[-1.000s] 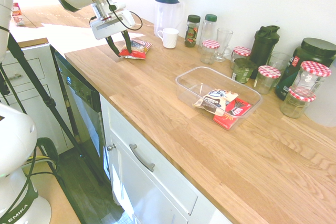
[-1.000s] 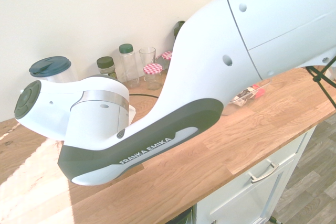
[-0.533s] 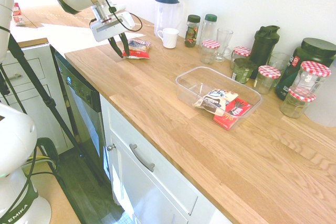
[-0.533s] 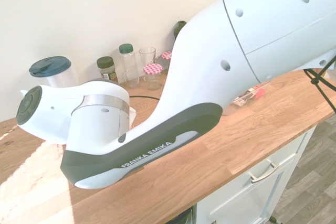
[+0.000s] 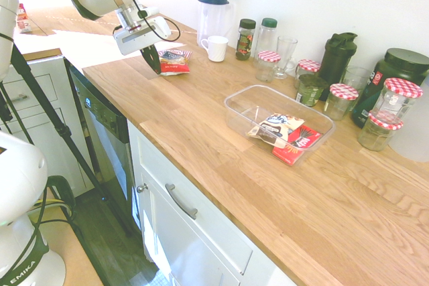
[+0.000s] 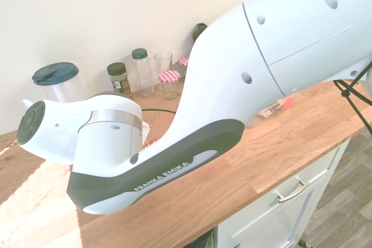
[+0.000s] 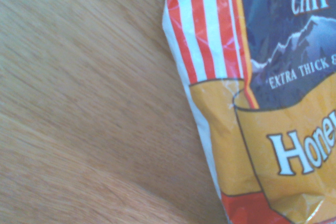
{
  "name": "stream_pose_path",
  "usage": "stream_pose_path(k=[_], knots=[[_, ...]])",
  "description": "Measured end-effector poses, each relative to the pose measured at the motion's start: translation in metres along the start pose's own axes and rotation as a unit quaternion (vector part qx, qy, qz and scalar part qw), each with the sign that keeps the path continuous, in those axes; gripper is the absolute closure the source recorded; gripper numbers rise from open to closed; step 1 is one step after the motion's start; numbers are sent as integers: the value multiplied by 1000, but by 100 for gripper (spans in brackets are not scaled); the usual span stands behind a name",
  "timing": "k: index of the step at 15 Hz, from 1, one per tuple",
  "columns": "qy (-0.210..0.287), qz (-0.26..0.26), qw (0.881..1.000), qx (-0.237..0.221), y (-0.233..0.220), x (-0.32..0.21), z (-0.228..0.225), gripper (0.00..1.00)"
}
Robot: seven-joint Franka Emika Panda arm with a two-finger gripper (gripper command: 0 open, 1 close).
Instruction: Put the chip bag into the container
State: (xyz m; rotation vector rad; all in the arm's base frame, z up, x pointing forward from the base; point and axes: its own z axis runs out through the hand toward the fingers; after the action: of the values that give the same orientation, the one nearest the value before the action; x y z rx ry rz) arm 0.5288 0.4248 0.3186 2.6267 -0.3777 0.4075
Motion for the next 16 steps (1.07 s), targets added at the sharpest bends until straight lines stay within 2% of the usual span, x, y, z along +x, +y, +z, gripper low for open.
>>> stream_pose_path(k=[3,5,11,16], knots=[[8,18,1000,6,11,12,-9,100],[13,42,999,13,38,27,-20,100],[24,111,993,39,149,55,-54,100],[-2,175,981,81,261,60,-41,100]])
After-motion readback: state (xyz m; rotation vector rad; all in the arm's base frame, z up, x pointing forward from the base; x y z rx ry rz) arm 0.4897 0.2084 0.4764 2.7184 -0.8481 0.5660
